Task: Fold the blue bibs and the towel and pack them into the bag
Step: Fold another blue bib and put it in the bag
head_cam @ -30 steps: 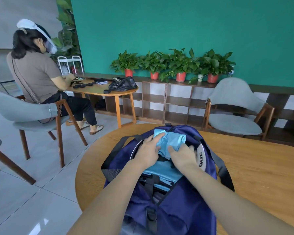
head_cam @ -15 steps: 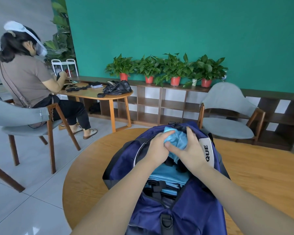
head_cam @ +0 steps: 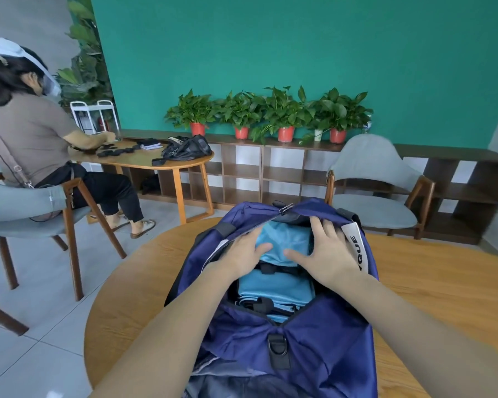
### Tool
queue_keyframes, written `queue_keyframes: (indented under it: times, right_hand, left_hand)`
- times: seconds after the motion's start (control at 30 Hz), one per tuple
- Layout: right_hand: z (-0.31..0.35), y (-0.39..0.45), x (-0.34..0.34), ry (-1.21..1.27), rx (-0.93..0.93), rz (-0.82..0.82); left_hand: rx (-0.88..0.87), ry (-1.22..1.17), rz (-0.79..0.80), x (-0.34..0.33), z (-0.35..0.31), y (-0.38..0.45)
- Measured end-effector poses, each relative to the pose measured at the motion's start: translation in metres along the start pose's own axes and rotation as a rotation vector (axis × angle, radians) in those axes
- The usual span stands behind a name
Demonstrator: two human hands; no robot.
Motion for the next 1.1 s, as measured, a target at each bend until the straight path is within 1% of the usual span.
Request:
queue_keyframes:
  times: [0.07, 0.13, 0.2, 0.27, 0.33, 0.43, 0.5, 0.57, 0.67, 0.73, 0.8, 0.9, 1.0, 1.1]
  right_hand:
    - [-0.003, 0.004, 0.006, -0.137, -0.039, 0.009]
    - [0.001, 0.01, 0.011, -0.261, -0.041, 0.07]
    - [0.011, 0.019, 0.009, -0.326, 0.0, 0.214]
    - [0.018, 0.028, 0.003, -0.326, 0.017, 0.375]
    - [0.018, 0.037, 0.0, -0.302, 0.002, 0.44]
    - [0.011, 0.044, 0.003, -0.289, -0.009, 0.421]
    - [0.008, 0.043, 0.004, -0.367, -0.018, 0.387]
    - [0.008, 0.042, 0.003, -0.468, -0.02, 0.353]
    - [0.004, 0.043, 0.008, -0.497, -0.043, 0.325]
    - [0.001, 0.041, 0.019, -0.474, -0.059, 0.293]
    - [0.004, 0.04, 0.028, -0.455, -0.04, 0.243]
    - [0.018, 0.039, 0.041, -0.405, 0.019, 0.148]
    - [0.028, 0.037, 0.052, -0.378, 0.05, 0.098]
    - [0.026, 0.034, 0.056, -0.391, 0.05, 0.11]
  left_hand:
    - [-0.009, -0.019, -0.011, 0.003, -0.002, 0.001]
    - [-0.066, -0.047, -0.032, 0.003, -0.012, -0.001]
    - [-0.13, -0.046, -0.059, 0.003, -0.024, 0.0]
    - [-0.149, -0.04, -0.068, 0.002, -0.032, 0.004]
    - [-0.141, -0.051, -0.08, 0.003, -0.034, 0.007]
    - [-0.141, -0.077, -0.099, 0.002, -0.034, 0.011]
    - [-0.141, -0.047, -0.097, -0.002, -0.036, 0.016]
    - [-0.095, 0.096, -0.071, -0.004, -0.037, 0.023]
    - [0.036, 0.382, 0.073, 0.002, -0.026, 0.03]
    - [0.079, 0.463, 0.16, 0.006, -0.017, 0.031]
    - [0.091, 0.501, 0.21, 0.007, -0.015, 0.034]
    - [0.085, 0.585, 0.19, 0.004, -0.021, 0.04]
    - [0.131, 0.573, 0.198, 0.0, -0.022, 0.046]
    - [0.175, 0.511, 0.249, -0.001, -0.023, 0.05]
Point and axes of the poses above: each hand's wrist, its own y-axis towards the middle knuckle, its own x-axis out of the back of the hand, z = x × y, the point moved 4 cm from there along y, towards the middle knuckle, and after that the axes turned 13 degrees about z, right-handed, at the moved point
